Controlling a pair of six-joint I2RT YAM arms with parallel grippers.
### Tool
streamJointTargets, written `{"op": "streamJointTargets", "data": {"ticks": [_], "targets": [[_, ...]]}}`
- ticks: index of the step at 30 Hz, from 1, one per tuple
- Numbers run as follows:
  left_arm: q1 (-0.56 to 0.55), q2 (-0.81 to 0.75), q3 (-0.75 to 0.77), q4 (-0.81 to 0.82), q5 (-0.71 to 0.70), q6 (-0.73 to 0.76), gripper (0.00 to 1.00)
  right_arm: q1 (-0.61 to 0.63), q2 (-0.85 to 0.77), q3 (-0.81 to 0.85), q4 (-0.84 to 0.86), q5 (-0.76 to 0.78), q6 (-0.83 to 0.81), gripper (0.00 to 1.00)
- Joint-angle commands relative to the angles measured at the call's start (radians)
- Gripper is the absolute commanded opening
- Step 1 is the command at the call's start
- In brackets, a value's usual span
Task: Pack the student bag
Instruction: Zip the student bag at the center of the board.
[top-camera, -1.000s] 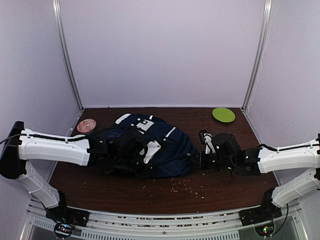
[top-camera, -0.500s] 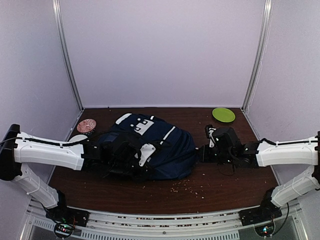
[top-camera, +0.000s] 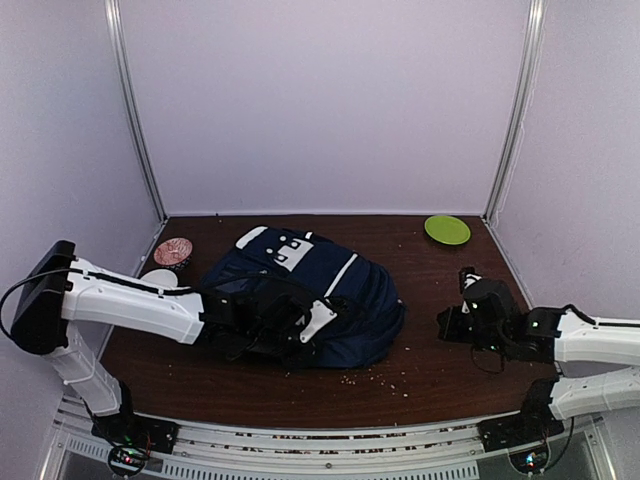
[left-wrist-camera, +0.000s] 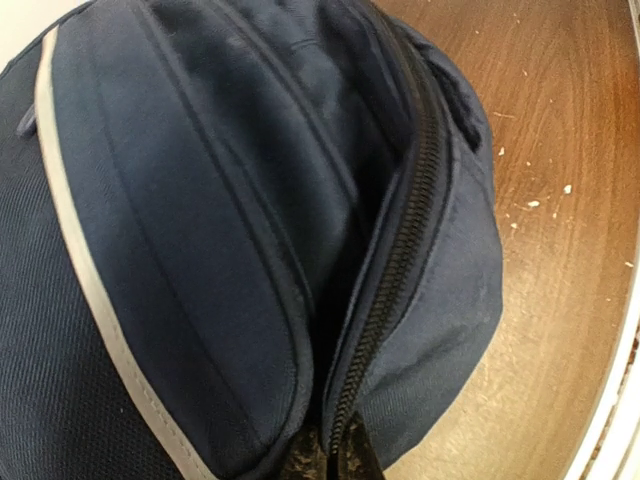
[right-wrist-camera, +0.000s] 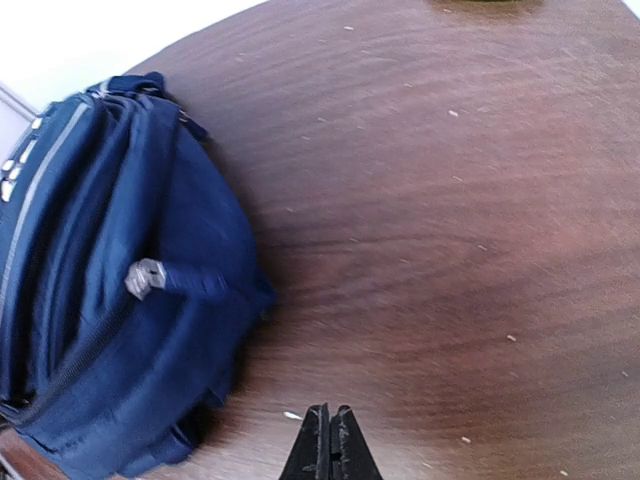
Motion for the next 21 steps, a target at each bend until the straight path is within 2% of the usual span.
{"op": "streamJointTargets", "data": {"ticks": [1, 5, 9, 13, 18, 20, 21], "targets": [[0.036, 0.084, 0.121, 0.197, -0.051, 0.147, 0.0, 0.016, -0.07, -0.041, -0.093, 0.108, 0.056, 0.0], [0.083, 0.123, 0.171, 0.218, 0.003, 0.145, 0.0, 0.02, -0.071, -0.051, -0.09, 0.099, 0.064, 0.0], [0.086, 0.092, 0.132, 0.202, 0.012, 0.131, 0.0, 0.023, -0.065, -0.045, -0.071, 0.089, 0.053, 0.0], [0.085, 0.012, 0.015, 0.181, 0.023, 0.083, 0.0, 0.03, -0.05, -0.037, -0.025, 0.05, 0.038, 0.0], [0.076, -0.133, -0.155, 0.138, 0.013, -0.037, 0.0, 0.036, -0.015, -0.043, 0.143, -0.106, 0.008, 0.0], [0.065, -0.193, -0.216, 0.107, -0.009, -0.098, 0.0, 0.036, 0.013, -0.03, 0.191, -0.161, 0.014, 0.11], [0.059, -0.22, -0.243, 0.09, -0.025, -0.136, 0.0, 0.036, 0.025, -0.022, 0.216, -0.184, 0.017, 0.2]]}}
